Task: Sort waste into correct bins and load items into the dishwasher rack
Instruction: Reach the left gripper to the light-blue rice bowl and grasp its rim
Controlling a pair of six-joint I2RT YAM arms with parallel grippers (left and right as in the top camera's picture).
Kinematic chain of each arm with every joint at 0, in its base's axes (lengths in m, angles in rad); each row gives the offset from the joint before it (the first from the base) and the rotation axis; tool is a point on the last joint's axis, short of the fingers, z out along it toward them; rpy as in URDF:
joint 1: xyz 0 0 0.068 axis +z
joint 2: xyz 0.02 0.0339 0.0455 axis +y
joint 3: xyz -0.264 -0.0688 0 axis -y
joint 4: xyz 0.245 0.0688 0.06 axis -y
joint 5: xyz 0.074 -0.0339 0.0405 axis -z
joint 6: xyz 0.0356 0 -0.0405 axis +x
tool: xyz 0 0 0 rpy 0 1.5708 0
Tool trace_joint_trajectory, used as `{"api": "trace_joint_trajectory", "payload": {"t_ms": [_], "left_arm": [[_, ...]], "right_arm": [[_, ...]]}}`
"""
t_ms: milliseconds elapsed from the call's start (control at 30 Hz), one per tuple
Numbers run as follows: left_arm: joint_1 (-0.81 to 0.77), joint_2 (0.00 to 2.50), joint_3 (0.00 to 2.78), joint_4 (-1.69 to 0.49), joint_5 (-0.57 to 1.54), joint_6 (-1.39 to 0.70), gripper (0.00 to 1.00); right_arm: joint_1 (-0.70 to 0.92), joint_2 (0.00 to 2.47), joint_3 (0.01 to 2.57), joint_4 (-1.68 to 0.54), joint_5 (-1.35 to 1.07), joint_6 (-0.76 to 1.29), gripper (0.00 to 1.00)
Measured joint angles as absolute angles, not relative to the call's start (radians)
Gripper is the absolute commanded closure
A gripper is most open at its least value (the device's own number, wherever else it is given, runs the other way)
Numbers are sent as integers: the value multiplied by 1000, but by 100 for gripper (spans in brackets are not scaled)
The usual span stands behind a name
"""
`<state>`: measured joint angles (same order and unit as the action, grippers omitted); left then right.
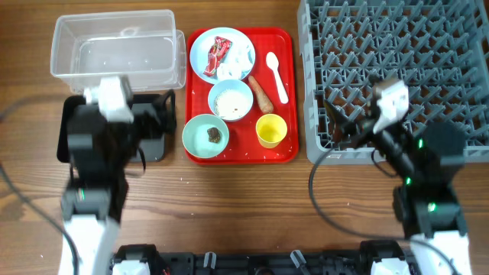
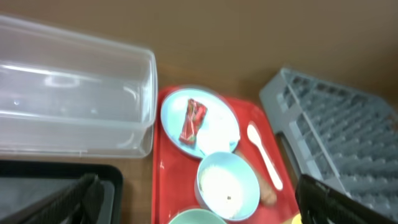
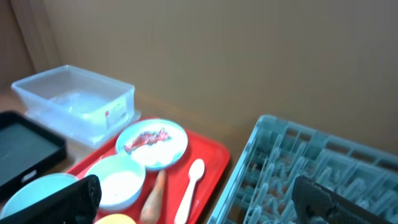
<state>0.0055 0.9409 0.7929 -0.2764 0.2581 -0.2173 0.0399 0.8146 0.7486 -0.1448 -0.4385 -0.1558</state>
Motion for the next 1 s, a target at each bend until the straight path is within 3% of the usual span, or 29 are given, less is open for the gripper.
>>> {"api": "trace_joint_trajectory", "payload": {"t_ms": [233, 433, 600, 933, 1000], "left_arm": [[-42, 1372, 1309, -704, 277, -129, 0], [-109, 1848, 1871, -1073, 250, -91, 0], [-187, 2046, 2004, -1088, 253, -83, 0], [-368, 2119, 2011, -1032, 288, -33, 1], [-397, 2129, 2016, -1032, 285, -22, 8]], "right_arm": [[38, 1024, 1033, -438, -450, -156, 0], [37, 1080, 1076, -468, -453, -147, 0], [38, 1085, 1076, -474, -456, -45, 0], [38, 1085, 1076, -484, -456, 54, 0], [38, 1085, 1076, -495, -455, 58, 0]]}}
